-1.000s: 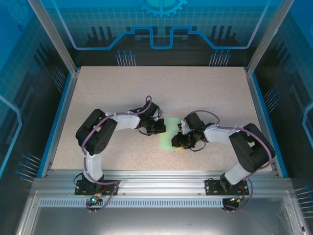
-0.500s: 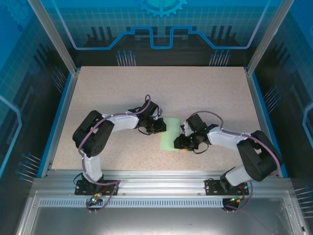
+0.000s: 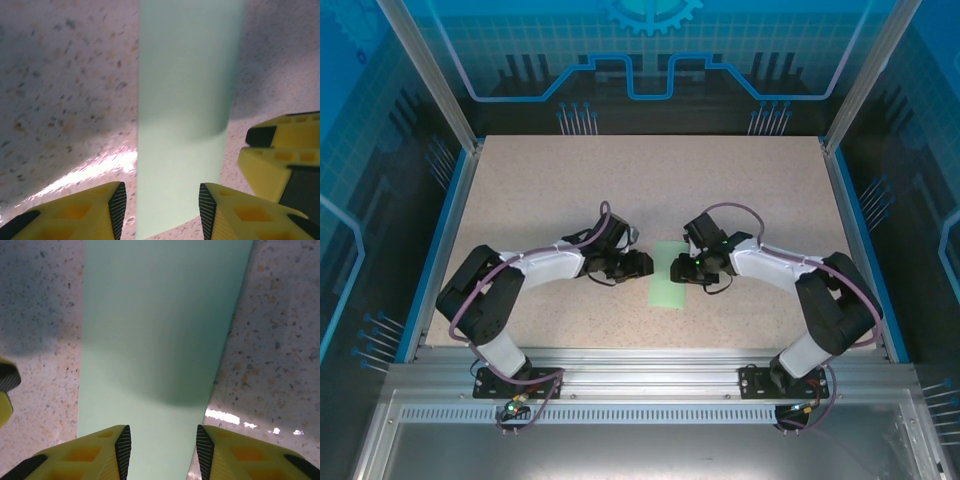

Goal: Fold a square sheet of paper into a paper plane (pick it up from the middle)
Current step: Fold the square sheet of paper in half at the center of the table, then fold the triangle a second time at the center of the table.

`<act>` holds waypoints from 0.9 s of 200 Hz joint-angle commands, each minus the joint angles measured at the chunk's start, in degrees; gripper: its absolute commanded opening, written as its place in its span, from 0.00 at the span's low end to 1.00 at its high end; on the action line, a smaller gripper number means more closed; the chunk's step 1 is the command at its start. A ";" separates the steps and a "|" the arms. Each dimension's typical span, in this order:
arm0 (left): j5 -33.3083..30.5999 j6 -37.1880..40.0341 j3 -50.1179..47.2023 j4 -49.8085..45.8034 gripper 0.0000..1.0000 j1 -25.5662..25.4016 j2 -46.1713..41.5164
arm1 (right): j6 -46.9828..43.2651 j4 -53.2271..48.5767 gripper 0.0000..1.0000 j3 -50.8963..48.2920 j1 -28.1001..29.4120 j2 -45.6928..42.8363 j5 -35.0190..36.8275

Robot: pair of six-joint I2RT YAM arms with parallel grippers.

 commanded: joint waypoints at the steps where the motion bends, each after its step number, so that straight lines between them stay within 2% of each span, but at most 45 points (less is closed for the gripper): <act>1: 2.33 -1.86 -2.35 0.49 0.47 -0.03 -2.89 | 1.16 -1.48 0.42 1.96 0.61 1.94 1.99; 34: 2.72 -2.30 -3.86 0.83 0.45 0.00 -3.42 | 1.40 0.31 0.37 1.80 0.52 3.26 0.73; 47: 3.25 -2.75 -4.25 1.63 0.44 -0.12 -3.32 | 1.08 0.56 0.37 2.02 0.17 3.74 -0.16; 75: 4.91 -2.79 -4.66 3.09 0.50 -0.13 -3.04 | 0.94 0.50 0.39 1.56 -0.18 3.88 -0.24; 108: 5.67 -3.30 -4.76 3.36 0.52 -0.23 -2.49 | 0.97 3.70 0.38 -0.05 -1.79 3.92 -3.77; 180: 6.20 -3.12 -4.95 3.24 0.52 -0.80 -1.58 | 0.96 4.72 0.38 -2.33 -2.87 5.35 -4.41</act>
